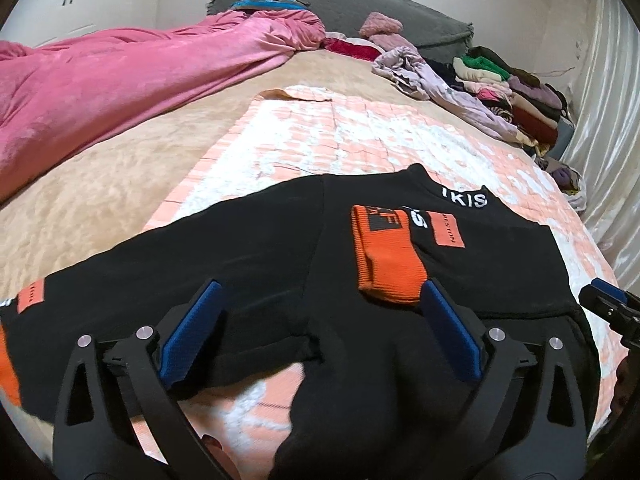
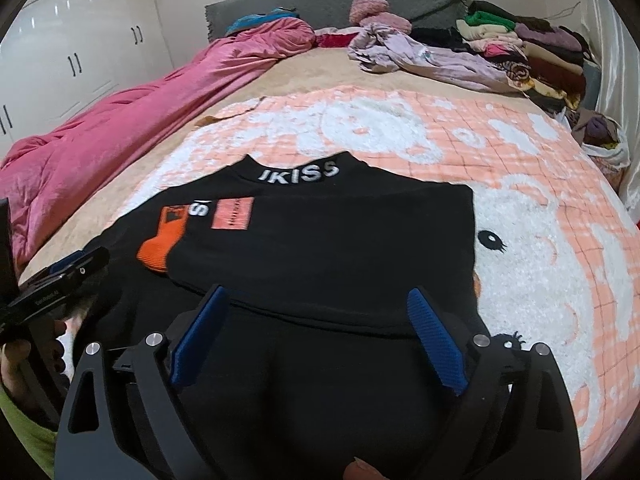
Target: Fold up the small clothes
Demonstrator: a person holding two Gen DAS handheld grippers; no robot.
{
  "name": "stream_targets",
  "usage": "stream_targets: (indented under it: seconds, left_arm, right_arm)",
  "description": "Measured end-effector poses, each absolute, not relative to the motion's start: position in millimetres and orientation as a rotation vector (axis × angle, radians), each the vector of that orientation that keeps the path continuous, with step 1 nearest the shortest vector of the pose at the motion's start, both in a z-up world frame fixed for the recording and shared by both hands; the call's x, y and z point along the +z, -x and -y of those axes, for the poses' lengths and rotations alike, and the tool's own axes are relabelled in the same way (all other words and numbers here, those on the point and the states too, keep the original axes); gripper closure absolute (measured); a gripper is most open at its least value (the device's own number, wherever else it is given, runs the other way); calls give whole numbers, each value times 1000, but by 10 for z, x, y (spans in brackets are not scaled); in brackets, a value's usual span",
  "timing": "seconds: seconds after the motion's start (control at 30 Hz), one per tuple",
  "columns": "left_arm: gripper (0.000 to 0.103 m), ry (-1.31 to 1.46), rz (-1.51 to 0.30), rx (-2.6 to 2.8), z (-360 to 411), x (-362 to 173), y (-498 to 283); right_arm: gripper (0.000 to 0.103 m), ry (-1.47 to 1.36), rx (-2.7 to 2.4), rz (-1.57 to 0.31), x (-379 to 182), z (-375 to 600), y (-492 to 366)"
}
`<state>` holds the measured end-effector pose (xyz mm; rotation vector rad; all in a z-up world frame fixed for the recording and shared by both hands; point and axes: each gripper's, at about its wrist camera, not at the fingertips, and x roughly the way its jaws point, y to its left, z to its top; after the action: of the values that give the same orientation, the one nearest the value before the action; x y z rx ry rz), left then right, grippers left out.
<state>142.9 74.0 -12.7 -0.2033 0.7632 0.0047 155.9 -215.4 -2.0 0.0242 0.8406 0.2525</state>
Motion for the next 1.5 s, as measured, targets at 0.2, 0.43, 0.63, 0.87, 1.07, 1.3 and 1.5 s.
stream_targets:
  seconds: [0.2, 0.43, 0.63, 0.87, 1.07, 1.3, 1.5]
  left_arm:
    - [10, 224, -753, 51, -944, -62, -1278]
    - [10, 258, -741, 116, -1261, 27, -1131]
    - [10, 295, -730, 178, -1592, 107, -978]
    - [10, 334, -724, 290, -2043, 153, -757]
    - [10, 375, -710, 402, -2499, 175, -485]
    - [10, 450, -706, 493, -2978, 122, -165]
    - [10, 509, -735, 496, -3206, 3, -37]
  right_arm:
    - [11, -13, 290, -821, 56, 1973, -1522]
    - [10, 18, 327, -798, 116, 1709, -1466]
    - [8, 51, 379, -782, 174, 1493, -1395]
    - [8, 70, 416, -781, 186, 1292, -1349]
    - [8, 81, 454, -776, 212, 1074, -1339]
    - [8, 101, 507, -763, 265, 815, -1280]
    - [8, 132, 562, -747, 314, 541, -1229]
